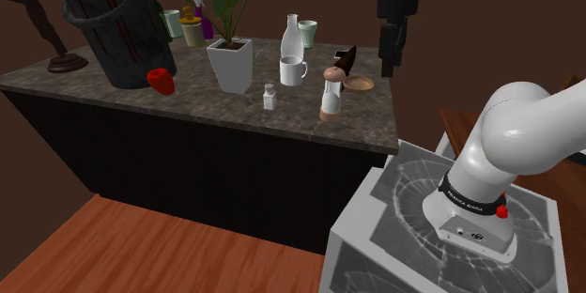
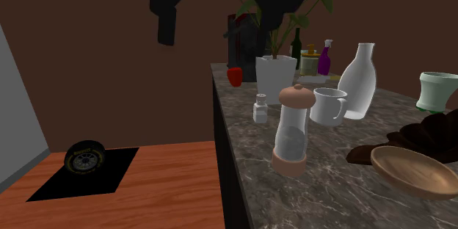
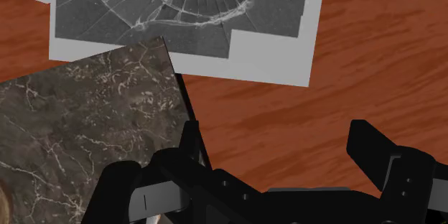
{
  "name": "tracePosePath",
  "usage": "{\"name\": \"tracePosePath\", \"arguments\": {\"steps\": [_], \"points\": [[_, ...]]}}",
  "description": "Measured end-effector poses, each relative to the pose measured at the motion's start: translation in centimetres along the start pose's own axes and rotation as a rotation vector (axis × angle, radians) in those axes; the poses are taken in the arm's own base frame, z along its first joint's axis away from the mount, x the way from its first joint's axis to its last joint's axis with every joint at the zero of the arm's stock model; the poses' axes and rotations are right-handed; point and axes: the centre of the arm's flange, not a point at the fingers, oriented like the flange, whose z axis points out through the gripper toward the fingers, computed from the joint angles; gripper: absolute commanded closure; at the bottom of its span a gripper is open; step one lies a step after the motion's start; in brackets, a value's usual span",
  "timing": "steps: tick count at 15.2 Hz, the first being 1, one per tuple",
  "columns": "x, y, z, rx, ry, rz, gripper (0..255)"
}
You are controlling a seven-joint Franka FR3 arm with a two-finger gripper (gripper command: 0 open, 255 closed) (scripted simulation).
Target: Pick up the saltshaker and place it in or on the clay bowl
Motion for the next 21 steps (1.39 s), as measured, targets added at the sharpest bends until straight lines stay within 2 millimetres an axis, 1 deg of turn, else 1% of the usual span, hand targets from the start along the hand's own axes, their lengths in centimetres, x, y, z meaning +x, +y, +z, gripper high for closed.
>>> {"name": "tracePosePath", "arguments": {"steps": [1,2,4,7,9,12,13,15,16,18,19,21], "points": [[0.0,0.0,0.0,0.0,0.0,0.0,0],[0.6,0.2,0.1,0.0,0.0,-0.001,0],[2.4,0.6,0.6,-0.001,0.003,-0.006,0],[6.4,1.1,1.0,-0.003,0.008,-0.015,0],[8.8,1.6,1.8,-0.004,0.011,-0.021,0],[12.3,2.6,1.8,-0.007,0.017,-0.03,0],[14.0,2.9,1.9,-0.008,0.019,-0.033,0],[16.3,3.6,2.7,-0.009,0.022,-0.038,0],[17.3,3.8,2.6,-0.01,0.023,-0.042,0],[20.3,4.1,2.9,-0.012,0.027,-0.047,0],[21.2,4.3,3.4,-0.013,0.028,-0.05,0],[23.8,5.0,3.4,-0.014,0.032,-0.056,0]]}}
